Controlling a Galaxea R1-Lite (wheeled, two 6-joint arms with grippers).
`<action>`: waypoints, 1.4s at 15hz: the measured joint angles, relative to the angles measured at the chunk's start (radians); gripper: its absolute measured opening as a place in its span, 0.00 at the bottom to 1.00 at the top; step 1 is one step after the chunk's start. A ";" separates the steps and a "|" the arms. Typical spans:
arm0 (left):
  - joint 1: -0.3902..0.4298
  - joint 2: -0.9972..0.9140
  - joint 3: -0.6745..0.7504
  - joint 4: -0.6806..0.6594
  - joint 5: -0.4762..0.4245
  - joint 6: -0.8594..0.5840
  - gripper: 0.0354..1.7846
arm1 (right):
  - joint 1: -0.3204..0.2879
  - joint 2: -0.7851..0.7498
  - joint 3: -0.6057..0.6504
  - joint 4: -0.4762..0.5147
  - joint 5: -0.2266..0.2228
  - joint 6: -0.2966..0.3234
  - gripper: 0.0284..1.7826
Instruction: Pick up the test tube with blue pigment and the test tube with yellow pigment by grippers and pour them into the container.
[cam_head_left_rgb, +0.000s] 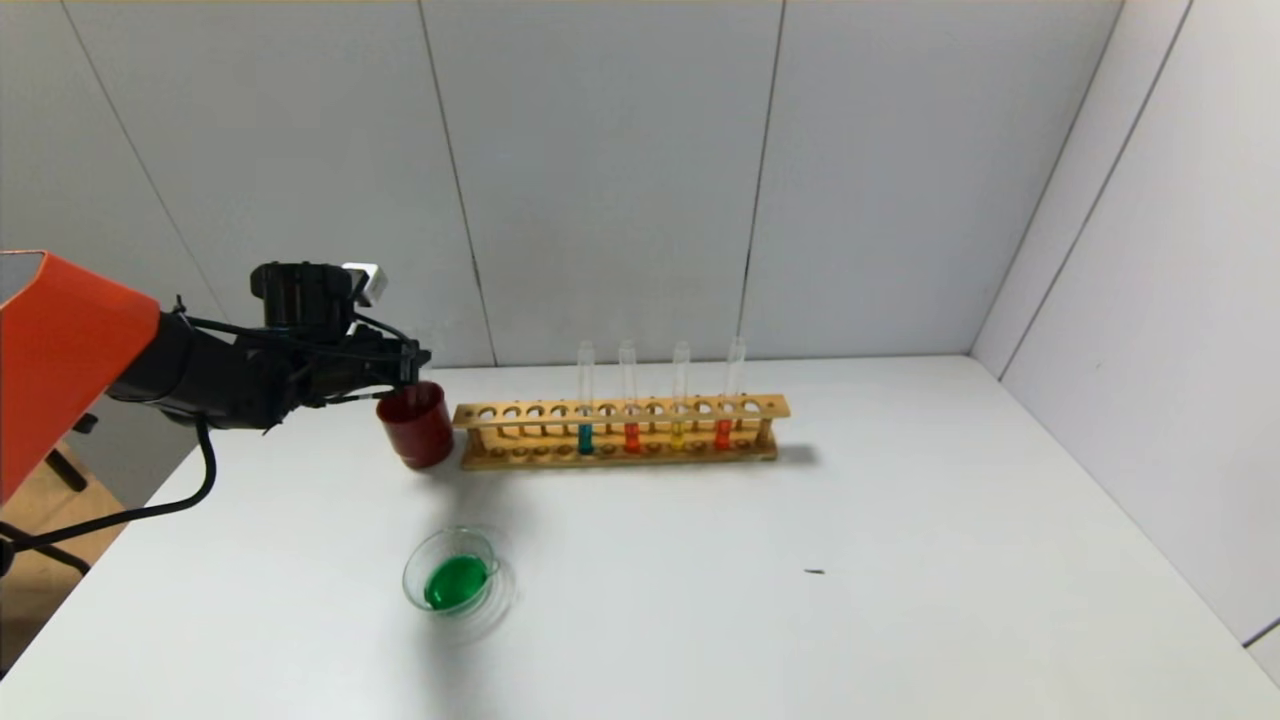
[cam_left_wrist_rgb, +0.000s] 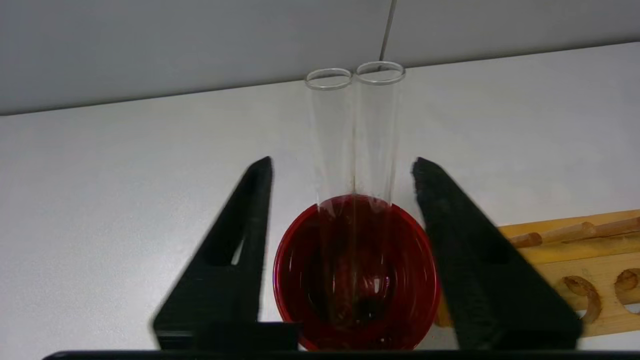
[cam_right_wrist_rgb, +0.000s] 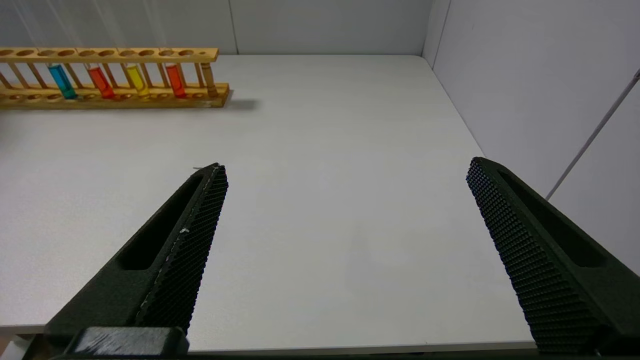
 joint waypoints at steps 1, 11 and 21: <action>0.000 -0.001 0.001 0.000 0.001 0.000 0.70 | 0.001 0.000 0.000 0.000 0.000 0.000 0.98; 0.000 -0.220 0.024 0.076 0.007 0.001 0.98 | 0.001 0.000 0.000 0.000 0.000 0.000 0.98; 0.010 -1.036 0.344 0.404 0.037 0.092 0.98 | 0.000 0.000 0.000 0.000 0.000 0.000 0.98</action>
